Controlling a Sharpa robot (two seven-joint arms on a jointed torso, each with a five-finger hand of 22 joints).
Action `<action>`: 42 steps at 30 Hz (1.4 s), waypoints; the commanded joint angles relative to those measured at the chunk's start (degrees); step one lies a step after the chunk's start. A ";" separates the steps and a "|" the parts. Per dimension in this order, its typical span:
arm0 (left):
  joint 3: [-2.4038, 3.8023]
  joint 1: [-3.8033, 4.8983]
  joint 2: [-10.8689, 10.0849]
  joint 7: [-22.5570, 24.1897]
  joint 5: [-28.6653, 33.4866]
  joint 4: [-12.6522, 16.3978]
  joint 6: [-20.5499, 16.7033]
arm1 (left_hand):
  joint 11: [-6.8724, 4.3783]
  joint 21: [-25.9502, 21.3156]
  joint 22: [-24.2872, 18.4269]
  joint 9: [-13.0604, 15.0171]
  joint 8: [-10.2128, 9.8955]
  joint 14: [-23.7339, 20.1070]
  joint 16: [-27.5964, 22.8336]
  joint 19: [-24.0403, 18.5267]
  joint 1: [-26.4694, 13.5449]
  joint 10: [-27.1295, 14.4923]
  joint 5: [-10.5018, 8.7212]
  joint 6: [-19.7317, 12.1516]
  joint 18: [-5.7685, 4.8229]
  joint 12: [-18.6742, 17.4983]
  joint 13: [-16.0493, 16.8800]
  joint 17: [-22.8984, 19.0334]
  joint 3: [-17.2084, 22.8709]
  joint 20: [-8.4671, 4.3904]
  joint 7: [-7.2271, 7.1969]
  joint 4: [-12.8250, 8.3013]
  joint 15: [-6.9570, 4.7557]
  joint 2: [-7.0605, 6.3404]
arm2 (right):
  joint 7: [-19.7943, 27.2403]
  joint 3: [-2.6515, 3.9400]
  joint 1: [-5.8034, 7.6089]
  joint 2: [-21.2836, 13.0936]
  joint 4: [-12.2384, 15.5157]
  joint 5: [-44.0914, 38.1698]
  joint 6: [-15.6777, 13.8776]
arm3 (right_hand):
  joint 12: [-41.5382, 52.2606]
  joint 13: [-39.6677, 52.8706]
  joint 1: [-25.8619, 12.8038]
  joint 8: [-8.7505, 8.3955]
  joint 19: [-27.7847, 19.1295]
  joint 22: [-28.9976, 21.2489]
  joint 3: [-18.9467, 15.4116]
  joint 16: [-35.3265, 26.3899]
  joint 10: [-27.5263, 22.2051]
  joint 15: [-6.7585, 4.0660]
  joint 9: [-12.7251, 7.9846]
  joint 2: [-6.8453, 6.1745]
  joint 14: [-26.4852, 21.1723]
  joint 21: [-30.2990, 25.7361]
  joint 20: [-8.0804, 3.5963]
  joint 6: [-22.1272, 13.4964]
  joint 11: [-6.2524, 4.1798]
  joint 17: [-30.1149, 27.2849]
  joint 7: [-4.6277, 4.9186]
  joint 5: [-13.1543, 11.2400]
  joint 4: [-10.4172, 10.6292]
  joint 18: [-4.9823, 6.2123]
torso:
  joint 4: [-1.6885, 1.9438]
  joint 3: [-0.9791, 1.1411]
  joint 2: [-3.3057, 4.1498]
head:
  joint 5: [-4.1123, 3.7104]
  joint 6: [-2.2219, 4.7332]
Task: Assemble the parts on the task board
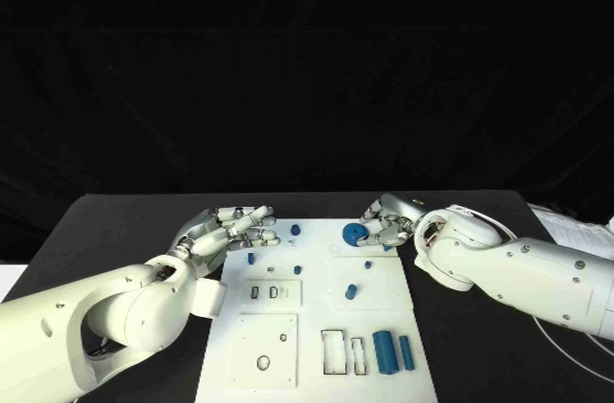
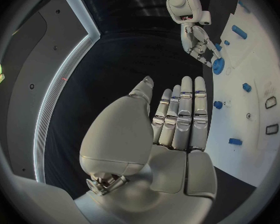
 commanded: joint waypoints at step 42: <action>0.00 -0.03 -0.09 -0.42 0.11 -0.19 1.56 | 0.14 -0.41 -0.12 -0.01 -0.37 0.02 -0.46 0.11 0.00 0.15 -0.16 0.14 0.68 -0.28 -0.04 0.18 -0.08 0.16 0.17 -0.38 0.41 0.57 | -2.28 0.01 -0.38 2.77 -0.93 -12.15 0.53 | 4.44 5.23 2.66 1.58 1.43 3.68 -0.64 1.20 1.96 0.07 0.19 1.50 5.16 2.03 0.24 2.66 -0.32 11.03 -0.08 -0.83 -0.93 -1.17 | 0.06 -0.03 -0.09 | -0.03 -0.66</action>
